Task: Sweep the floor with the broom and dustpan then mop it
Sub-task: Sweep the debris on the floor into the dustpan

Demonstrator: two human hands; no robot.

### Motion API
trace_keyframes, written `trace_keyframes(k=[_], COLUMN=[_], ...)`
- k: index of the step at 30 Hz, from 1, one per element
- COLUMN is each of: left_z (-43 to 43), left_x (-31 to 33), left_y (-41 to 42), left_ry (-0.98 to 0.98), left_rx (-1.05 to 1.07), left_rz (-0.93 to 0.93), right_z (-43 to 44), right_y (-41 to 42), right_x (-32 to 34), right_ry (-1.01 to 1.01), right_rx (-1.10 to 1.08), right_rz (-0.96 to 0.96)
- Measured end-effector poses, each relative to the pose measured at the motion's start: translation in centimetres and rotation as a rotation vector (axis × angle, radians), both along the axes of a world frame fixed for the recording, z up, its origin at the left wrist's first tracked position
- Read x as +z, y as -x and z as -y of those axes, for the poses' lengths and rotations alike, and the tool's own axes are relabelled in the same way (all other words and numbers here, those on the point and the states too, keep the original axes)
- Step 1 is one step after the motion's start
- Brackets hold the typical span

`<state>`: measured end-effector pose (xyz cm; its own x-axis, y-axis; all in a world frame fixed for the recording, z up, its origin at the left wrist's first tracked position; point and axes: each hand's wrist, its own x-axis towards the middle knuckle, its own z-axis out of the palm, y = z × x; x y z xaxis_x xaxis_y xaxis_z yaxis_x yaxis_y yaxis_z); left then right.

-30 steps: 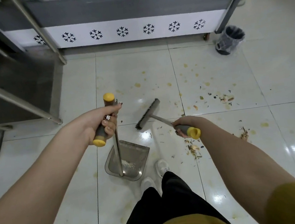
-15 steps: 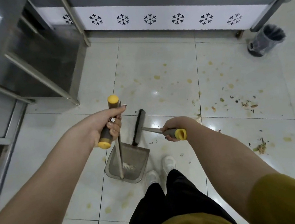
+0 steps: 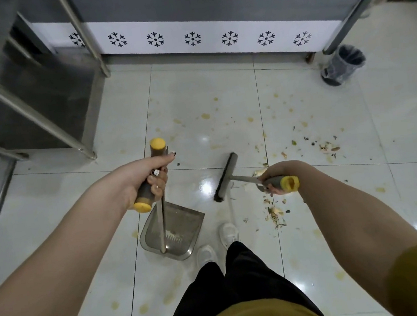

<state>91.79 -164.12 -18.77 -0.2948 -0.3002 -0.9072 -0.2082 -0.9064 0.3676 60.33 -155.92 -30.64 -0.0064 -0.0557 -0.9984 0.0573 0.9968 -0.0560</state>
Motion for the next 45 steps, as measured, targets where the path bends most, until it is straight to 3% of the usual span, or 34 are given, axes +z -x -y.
trace_keyframes(k=[4, 17, 26, 37, 45], left_z=[-0.6, -3.5, -4.4, -4.4, -4.6], left_x=[0.2, 0.4, -0.7, -0.1, 0.5], left_y=[-0.8, -4.5, -3.6, 0.5, 2.4], left_ry=[0.007, -0.016, -0.056, -0.025, 0.023], left_rx=[-0.026, -0.033, -0.020, -0.062, -0.206], left_rz=[-0.012, 0.012, 0.067, 0.035, 0.016], right_z=[-1.3, -3.8, -5.5, -8.1, -5.8], right_y=[-0.7, -9.3, -6.3, 3.6, 2.0], right_x=[-0.2, -2.3, -4.3, -2.5, -0.5], right_ry=[0.036, 0.023, -0.078, -0.075, 0.018], right_rx=[-0.102, -0.125, 0.053, 0.007, 0.027], right_rz=[0.082, 0.321, 0.185, 0.039, -0.014])
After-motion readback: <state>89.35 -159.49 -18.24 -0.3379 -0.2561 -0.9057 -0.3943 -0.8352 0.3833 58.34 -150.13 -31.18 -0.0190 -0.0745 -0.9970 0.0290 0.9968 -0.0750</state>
